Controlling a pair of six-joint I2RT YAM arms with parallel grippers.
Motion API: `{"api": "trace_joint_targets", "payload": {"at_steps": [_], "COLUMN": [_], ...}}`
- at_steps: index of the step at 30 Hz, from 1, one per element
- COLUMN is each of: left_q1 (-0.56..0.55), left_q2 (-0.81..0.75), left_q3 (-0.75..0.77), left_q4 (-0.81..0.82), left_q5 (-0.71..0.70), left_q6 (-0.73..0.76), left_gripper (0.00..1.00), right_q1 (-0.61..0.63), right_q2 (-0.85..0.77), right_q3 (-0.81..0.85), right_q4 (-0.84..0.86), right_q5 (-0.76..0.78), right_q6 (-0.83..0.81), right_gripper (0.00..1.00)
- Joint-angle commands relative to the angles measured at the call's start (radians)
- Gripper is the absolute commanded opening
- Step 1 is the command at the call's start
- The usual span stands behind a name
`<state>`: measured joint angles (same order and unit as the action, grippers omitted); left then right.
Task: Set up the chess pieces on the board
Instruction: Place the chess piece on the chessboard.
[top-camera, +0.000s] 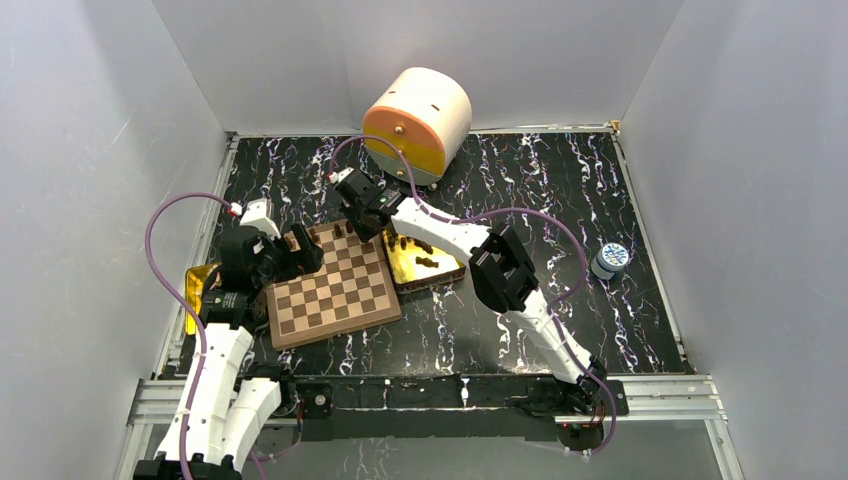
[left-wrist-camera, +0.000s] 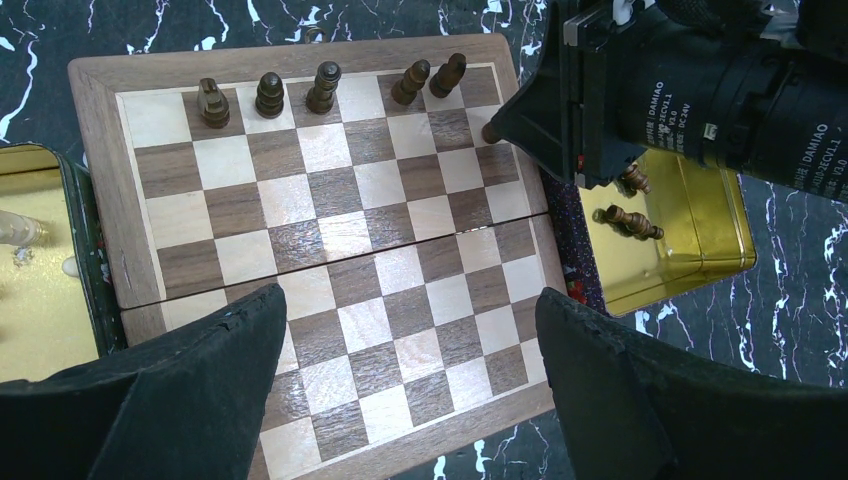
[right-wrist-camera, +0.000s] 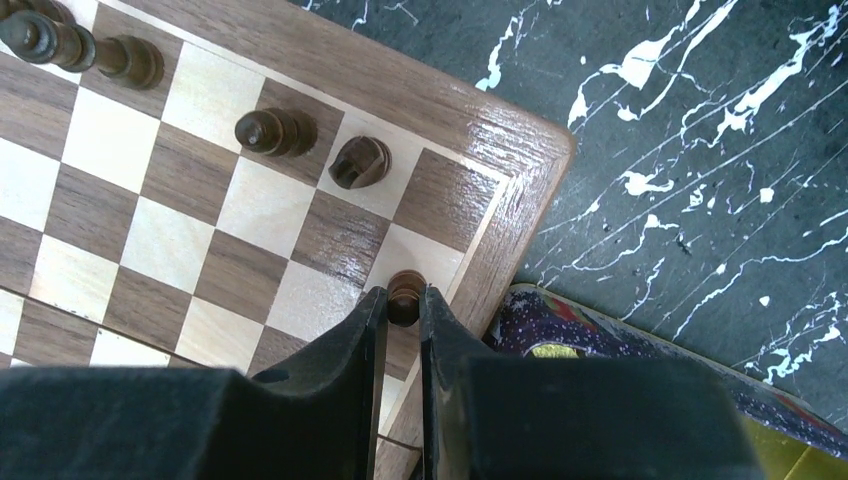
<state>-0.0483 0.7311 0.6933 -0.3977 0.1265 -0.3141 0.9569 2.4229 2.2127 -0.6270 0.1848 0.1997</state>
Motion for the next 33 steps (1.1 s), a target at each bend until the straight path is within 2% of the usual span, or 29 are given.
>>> {"api": "trace_joint_targets", "payload": {"at_steps": [1, 5, 16, 23, 29, 33], "left_q1": [-0.004, -0.004, -0.004, -0.004, -0.004, -0.004], "left_q2": [-0.016, -0.017, -0.016, -0.009, -0.006, 0.008], "left_q3": [0.006, 0.006, 0.006, 0.006, 0.008, 0.006], "left_q4": [-0.002, -0.002, -0.003, -0.003, -0.008, -0.008], "left_q5": [-0.011, -0.014, -0.018, -0.018, -0.032, -0.037], "left_q6": [0.007, 0.007, 0.007, 0.007, 0.000, -0.005], "left_gripper": [0.92, 0.92, 0.92, 0.92, 0.94, 0.94], "right_q1": [-0.001, 0.000, 0.000, -0.003, -0.002, -0.003], "right_q2": [0.019, 0.024, 0.014, -0.068, -0.175, -0.278], "right_q3": [0.048, 0.058, 0.077, 0.072, 0.003, -0.133], "right_q4": [0.022, 0.012, -0.002, -0.007, -0.015, 0.007], "right_q5": [0.012, 0.020, 0.035, 0.051, 0.040, 0.058], "right_q6": [-0.020, -0.022, -0.035, -0.048, -0.034, -0.029], "right_gripper": [0.24, 0.25, 0.40, 0.47, 0.51, 0.51]}}
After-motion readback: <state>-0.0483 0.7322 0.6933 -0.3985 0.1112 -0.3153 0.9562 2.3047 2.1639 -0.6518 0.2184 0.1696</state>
